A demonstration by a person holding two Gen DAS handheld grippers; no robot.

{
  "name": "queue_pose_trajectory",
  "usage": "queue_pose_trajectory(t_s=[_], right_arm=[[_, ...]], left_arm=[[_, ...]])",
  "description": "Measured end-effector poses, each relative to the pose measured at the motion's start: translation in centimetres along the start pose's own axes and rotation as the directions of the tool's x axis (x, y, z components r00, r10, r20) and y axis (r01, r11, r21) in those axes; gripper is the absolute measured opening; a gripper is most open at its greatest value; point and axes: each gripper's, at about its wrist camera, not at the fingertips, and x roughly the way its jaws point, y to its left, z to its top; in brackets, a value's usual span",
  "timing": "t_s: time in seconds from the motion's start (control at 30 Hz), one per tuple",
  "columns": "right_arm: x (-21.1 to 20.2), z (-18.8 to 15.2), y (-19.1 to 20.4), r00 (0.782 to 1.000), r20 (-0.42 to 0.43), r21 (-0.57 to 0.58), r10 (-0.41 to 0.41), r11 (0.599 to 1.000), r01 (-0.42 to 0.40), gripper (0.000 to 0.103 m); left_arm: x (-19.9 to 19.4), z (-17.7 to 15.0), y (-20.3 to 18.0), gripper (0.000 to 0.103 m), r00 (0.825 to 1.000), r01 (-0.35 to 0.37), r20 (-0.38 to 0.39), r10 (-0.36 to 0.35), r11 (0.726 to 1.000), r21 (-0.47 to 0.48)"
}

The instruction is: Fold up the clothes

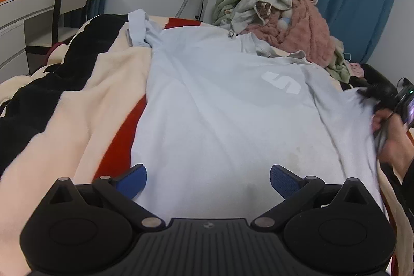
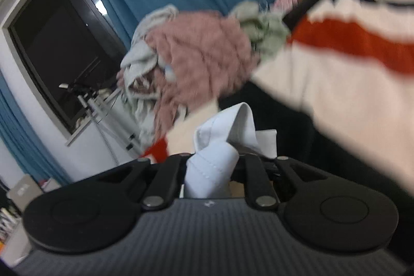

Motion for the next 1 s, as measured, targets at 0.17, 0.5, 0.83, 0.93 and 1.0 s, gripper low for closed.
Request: queue_pose_trajectory(t_s=[0.17,0.5,0.83,0.93,1.0], right_arm=[[2.4,2.7,-2.3,0.993,0.026,-0.098,-0.118,0.988,0.120,0.014],[4.5,1.2,-4.7,0.980,-0.036,-0.143,-0.194,0.972,0.187,0.031],[-4.1,2.6,1.8,0.983,-0.032,-0.284,-0.181,0.945,0.165,0.085],[-8.6,2.5,4.6,0.989,-0.036,-0.339,-0.142,0.933,0.122,0.085],[-12.3,2.1,6.7,0.993,-0.045,-0.378,-0.110,0.922,0.084,0.085]], left_arm=[[0.6,0.0,-0.3,0.102,1.000,-0.022,0.004,0.022,1.000,0.014],[1.7,0.5,-1.1,0.102,0.999,-0.050,0.022,0.049,0.996,0.071],[-0.8,1.2,-1.1,0.102,0.994,-0.064,0.095,0.056,0.994,0.092],[-2.1,1.0,-1.3,0.102,0.993,-0.054,0.114,0.041,0.992,0.115],[-2.9,0.8,-1.4,0.102,0.993,-0.041,0.119,0.026,0.991,0.126]])
